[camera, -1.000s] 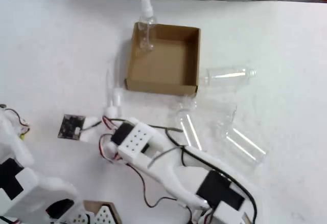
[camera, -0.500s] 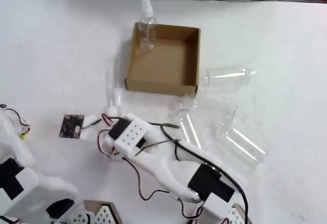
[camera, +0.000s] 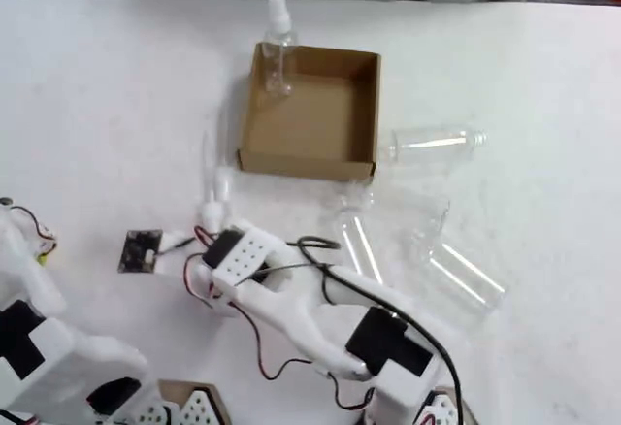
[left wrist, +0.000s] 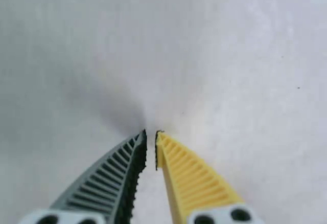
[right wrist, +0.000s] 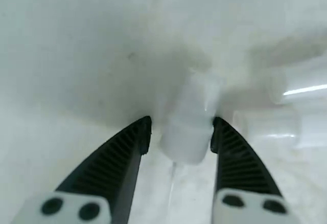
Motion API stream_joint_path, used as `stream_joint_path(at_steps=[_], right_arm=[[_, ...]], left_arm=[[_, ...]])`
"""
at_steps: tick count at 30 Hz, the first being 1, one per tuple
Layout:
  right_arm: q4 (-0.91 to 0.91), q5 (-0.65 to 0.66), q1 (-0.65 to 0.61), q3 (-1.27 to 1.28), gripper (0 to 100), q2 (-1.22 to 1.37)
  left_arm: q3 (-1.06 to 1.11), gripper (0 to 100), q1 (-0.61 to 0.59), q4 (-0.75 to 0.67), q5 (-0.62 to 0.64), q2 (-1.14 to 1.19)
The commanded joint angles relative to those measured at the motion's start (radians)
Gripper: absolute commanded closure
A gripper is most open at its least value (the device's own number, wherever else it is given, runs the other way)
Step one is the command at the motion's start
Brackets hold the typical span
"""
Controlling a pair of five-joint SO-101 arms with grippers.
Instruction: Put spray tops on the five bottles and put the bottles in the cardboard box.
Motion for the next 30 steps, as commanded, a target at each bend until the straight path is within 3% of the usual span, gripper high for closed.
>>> stream_joint_path(at_steps=[1, 10, 17, 20, 25, 30], right_arm=[[0.016, 0.009, -0.010, -0.055, 84.0, 0.019], [0.045, 0.000, -0.010, -0.081, 97.8, 0.019], [0.272, -0.081, 0.028, -0.115, 98.2, -0.174], [0.369, -0.120, 0.133, -0.109, 98.2, -0.323], [0.418, -0.173, 0.412, -0.023, 98.2, -0.555], [0.418, -0.186, 0.699, 0.127, 98.2, -0.745]], left_arm=[[-0.043, 94, -0.005, -0.017, 0.003, -0.010], [-0.041, 94, -0.005, -0.017, 0.003, -0.010], [-0.043, 94, 0.001, -0.009, 0.003, -0.018], [-0.040, 94, 0.030, 0.011, -0.002, -0.019], [-0.040, 94, 0.117, 0.075, -0.087, -0.035], [0.051, 94, 0.260, 0.127, -0.091, -0.217]])
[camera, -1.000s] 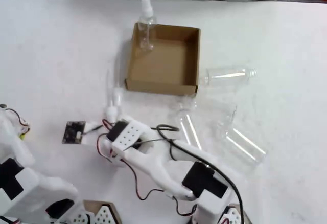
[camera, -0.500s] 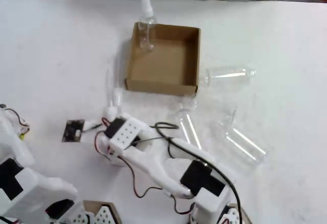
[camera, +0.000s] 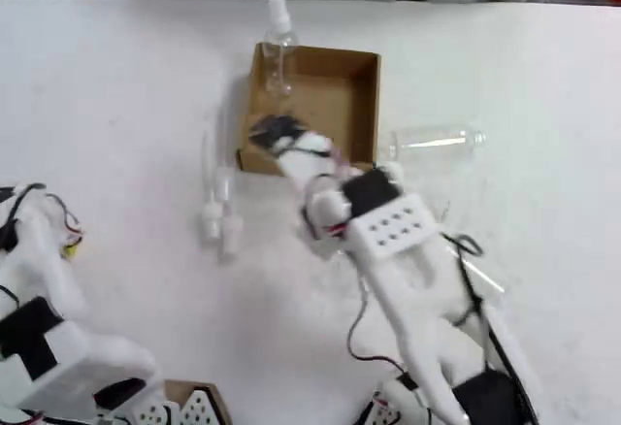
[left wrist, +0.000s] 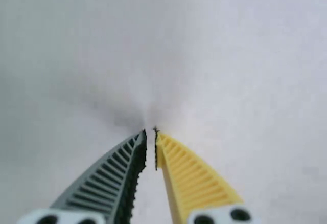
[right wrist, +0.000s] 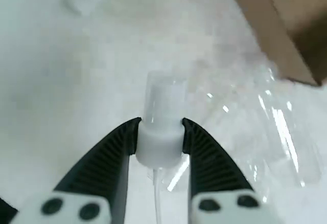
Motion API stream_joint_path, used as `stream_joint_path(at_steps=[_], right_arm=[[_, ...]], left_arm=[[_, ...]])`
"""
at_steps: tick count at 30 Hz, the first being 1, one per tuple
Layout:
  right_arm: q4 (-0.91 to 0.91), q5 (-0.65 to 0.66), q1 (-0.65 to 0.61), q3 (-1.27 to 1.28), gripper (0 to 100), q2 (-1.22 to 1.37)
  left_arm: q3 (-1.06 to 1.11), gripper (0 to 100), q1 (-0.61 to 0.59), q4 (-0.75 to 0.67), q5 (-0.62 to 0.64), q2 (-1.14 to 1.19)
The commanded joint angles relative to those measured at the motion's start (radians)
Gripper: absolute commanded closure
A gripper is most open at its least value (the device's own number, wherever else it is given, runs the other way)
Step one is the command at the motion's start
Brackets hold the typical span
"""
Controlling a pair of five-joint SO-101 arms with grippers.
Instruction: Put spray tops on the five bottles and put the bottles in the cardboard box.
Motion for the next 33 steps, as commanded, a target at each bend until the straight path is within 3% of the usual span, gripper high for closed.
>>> stream_joint_path(at_steps=[1, 8, 12, 16, 20, 23, 28, 33], right_arm=[[0.007, -0.014, 0.274, 0.106, 98.2, -0.199], [-0.001, -0.014, 0.624, 0.313, 98.2, -0.367], [-0.071, -0.008, 0.751, 0.407, 98.2, -0.398], [-0.114, -0.005, 0.802, 0.456, 98.2, -0.397], [-0.116, -0.005, 0.803, 0.460, 98.2, -0.397], [-0.117, -0.005, 0.803, 0.460, 98.2, -0.397], [-0.120, -0.005, 0.803, 0.460, 98.2, -0.397], [-0.120, -0.005, 0.799, 0.460, 98.2, -0.397]], left_arm=[[0.077, 94, 0.162, 0.037, -0.011, -0.242], [0.285, 94, 0.599, 0.037, -0.006, -0.734], [0.321, 94, 0.881, 0.035, -0.008, -0.955], [0.284, 94, 1.130, 0.035, -0.002, -1.043], [0.210, 94, 1.326, 0.034, 0.048, -0.955], [0.129, 89, 1.399, 0.029, 0.126, -0.800], [0.018, 76, 1.477, 0.034, 0.316, -0.516], [-0.092, 74, 1.460, 0.029, 0.451, -0.262]])
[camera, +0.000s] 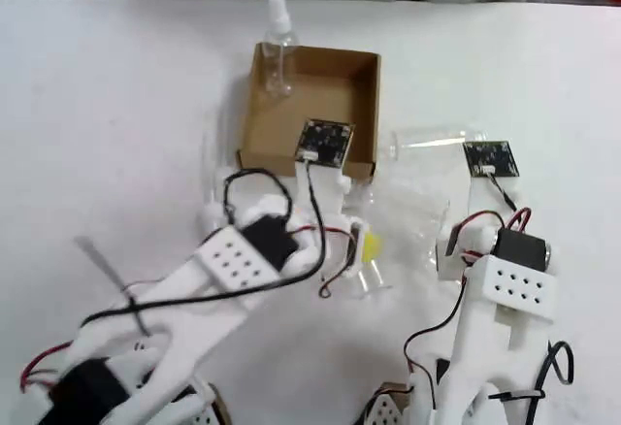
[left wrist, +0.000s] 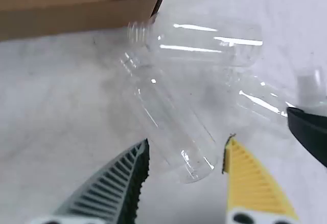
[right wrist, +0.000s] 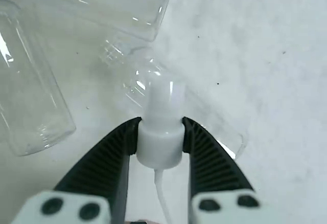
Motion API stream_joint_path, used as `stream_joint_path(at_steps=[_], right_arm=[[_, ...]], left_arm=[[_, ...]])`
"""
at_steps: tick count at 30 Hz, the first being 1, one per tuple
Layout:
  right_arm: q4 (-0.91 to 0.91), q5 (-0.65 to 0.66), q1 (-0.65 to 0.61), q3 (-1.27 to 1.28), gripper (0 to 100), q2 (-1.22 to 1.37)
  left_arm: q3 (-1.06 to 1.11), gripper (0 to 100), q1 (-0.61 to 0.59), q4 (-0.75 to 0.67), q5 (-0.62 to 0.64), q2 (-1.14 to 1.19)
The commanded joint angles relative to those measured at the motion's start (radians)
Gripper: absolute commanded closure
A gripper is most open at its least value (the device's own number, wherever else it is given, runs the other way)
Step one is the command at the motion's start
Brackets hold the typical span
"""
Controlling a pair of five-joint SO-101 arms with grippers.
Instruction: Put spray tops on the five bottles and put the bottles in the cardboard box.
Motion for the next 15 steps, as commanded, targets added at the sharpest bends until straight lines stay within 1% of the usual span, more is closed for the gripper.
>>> stream_joint_path(at_steps=[1, 5, 9, 15], right_arm=[[-0.010, 0.002, 0.002, -0.006, 98.2, -0.024], [-0.010, 0.002, 0.002, -0.006, 98.2, -0.030], [-0.010, 0.003, 0.002, -0.006, 98.2, -0.030], [-0.010, 0.003, 0.002, -0.006, 98.2, -0.030]], left_arm=[[-0.152, 74, -0.016, 0.002, 0.112, 0.217], [-0.250, 74, -0.065, 0.009, 0.180, 0.407], [-0.333, 74, -0.104, 0.008, 0.189, 0.552], [-0.384, 74, -0.116, 0.009, 0.183, 0.630]])
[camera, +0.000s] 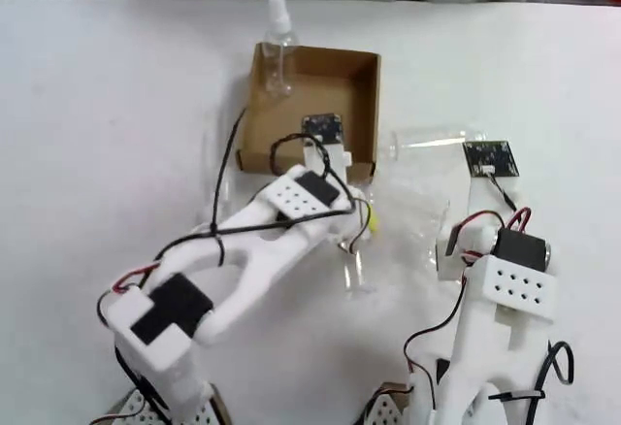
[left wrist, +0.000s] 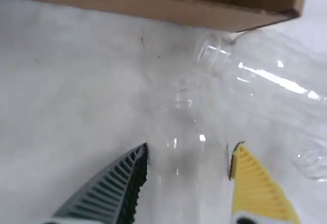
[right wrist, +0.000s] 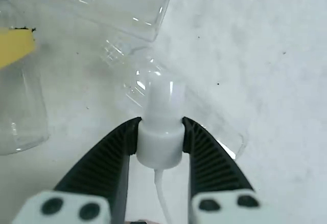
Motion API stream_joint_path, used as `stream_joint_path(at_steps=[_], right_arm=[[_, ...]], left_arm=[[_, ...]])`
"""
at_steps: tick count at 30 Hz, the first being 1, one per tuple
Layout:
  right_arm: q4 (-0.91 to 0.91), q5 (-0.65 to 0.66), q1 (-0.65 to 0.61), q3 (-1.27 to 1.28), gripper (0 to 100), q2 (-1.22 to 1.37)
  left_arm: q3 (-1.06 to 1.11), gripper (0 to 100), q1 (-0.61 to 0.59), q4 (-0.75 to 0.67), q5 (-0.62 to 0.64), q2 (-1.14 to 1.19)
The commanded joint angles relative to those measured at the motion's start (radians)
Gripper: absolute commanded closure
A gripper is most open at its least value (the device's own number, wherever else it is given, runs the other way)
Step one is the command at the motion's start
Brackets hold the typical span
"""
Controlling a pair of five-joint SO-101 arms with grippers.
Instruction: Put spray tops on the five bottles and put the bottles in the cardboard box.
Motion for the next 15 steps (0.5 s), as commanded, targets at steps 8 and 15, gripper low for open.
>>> stream_joint_path(at_steps=[8, 15], right_arm=[[-0.010, 0.003, 0.002, -0.005, 98.2, -0.028], [-0.007, 0.003, 0.002, -0.005, 98.2, -0.027]], left_arm=[[-0.017, 74, -0.053, 0.091, -0.130, 0.012], [-0.026, 74, -0.120, 0.272, -0.373, 0.010]])
